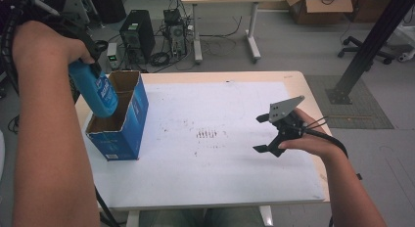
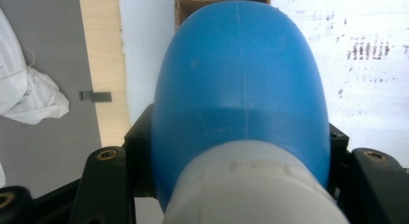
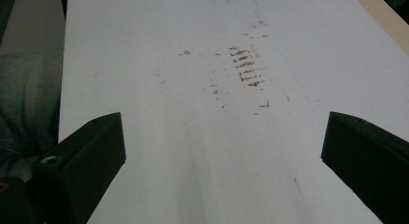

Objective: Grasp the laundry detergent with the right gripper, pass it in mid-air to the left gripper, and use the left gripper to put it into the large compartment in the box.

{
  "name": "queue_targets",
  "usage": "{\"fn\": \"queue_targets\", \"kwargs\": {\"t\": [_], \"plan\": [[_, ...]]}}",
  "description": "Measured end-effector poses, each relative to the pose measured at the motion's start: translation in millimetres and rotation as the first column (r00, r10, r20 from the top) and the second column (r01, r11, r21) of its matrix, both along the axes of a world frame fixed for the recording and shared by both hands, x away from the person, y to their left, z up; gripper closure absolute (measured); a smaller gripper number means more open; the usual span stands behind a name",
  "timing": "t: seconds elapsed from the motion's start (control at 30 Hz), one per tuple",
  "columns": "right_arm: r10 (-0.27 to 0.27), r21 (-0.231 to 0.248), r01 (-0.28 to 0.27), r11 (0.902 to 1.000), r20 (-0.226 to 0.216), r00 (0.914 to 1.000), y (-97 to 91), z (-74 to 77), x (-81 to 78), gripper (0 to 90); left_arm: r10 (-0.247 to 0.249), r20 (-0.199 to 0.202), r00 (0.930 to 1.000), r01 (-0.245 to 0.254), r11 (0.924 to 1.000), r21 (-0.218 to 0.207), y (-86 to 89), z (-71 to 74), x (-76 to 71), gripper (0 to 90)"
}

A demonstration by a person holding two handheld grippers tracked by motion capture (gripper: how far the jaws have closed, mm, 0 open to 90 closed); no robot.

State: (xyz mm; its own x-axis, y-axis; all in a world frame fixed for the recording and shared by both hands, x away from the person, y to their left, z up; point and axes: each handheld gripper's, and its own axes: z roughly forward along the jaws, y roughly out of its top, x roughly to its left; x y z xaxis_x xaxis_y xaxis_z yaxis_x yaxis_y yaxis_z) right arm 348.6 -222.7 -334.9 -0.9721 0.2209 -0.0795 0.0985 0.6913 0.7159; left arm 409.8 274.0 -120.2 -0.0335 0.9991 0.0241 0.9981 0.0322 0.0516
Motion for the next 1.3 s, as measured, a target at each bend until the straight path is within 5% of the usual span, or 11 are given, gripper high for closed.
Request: {"fn": "queue_targets", "kwargs": {"t": [1.3], "plan": [[-0.002,0.001,0.002,1.0000,-0.017,0.9999,6.2,-3.1,-2.1,1.9,-0.064,-0.067,0.9957,0.063,0.9979,-0.018,9.1,-103.8,15.1,38.8]]}}
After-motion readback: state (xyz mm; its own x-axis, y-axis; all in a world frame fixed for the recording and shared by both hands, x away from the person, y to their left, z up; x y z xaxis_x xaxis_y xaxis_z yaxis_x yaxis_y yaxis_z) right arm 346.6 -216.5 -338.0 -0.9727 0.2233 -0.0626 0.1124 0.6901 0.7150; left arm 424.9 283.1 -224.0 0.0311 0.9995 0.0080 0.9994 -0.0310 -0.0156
